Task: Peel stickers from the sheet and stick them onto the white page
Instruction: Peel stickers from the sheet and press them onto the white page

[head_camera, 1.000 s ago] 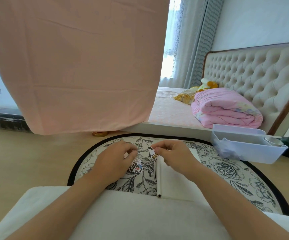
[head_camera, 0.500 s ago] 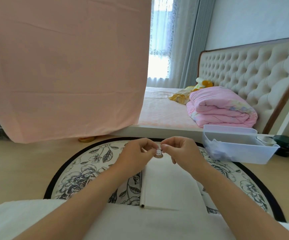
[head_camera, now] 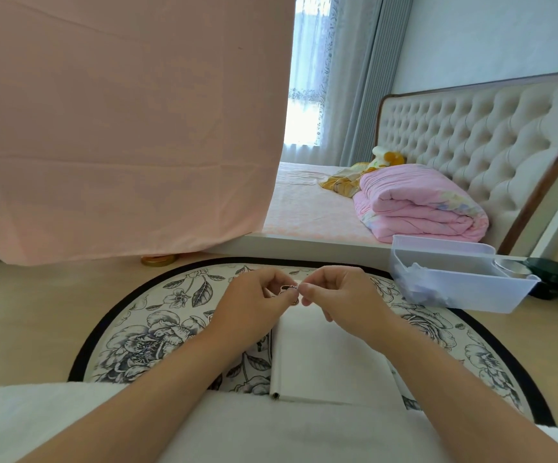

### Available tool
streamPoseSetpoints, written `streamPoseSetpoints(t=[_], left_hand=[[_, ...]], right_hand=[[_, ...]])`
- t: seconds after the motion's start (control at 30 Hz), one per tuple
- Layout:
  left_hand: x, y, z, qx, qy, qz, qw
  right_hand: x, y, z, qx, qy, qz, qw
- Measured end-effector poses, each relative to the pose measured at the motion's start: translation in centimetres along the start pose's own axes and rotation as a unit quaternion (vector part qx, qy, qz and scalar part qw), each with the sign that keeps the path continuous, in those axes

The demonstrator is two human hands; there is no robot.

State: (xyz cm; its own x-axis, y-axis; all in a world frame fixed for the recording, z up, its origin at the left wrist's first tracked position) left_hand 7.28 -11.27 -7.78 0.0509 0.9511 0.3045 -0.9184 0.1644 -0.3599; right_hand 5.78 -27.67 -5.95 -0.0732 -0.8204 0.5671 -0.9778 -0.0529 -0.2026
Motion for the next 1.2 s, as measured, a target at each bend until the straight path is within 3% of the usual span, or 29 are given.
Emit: streamPoseSetpoints(t=[0.13,0.3,0.47,0.77,0.93,1.03,1.13,1.2], left_hand=[[-0.1,0.0,-0.1,0.006,-0.004,-0.003,1.000],[-0.3,0.0,-0.3,0.017,-0.004,-0.009,1.000],[-0.3,0.2,-0.1,0.012,0.003,-0.002,1.000],[0.0,0.5,0.3,-0.022,-0.005,0.019,1.000],[-0.2,0.4,0.4,-0.033,-0.005,0.025,0.999],[0.1,0.2,0.1,-0.031,0.003,0.023,0.999],[0.6,-0.1,0.0,-0.036,0.003,0.003,0.999],[0.7,-0.2,0.1,-0.041,-0.005,-0.012,0.999]], right_hand=[[-0.1,0.2,-0.3,0.048,0.124,0.047,0.990],[-0.1,0.5,-0.5,0.068,0.192,0.093,0.974],[0.1,1.3,-1.5,0.116,0.294,0.185,0.931],[0.1,1.6,-2.0,0.180,0.306,0.225,0.907],[-0.2,1.8,-2.4,0.229,0.357,0.254,0.869],[-0.2,1.6,-2.2,0.204,0.287,0.195,0.915],[-0.3,0.7,-1.3,0.089,0.080,0.085,0.989],[-0.3,0.5,-0.9,0.036,-0.005,0.046,0.998]])
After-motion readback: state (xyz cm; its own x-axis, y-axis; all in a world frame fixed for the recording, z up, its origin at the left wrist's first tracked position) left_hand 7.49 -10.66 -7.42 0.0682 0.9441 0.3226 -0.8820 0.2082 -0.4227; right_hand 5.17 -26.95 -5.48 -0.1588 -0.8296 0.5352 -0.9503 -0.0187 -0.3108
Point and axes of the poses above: each hand's wrist, its own y-axis away from the middle knuckle, its own x-axis out of the back of the hand, z = x × y, the point moved 5 cm from there along -y, towards the middle knuckle, and after that the axes turned 9 degrees about y, right-handed, at the moved point
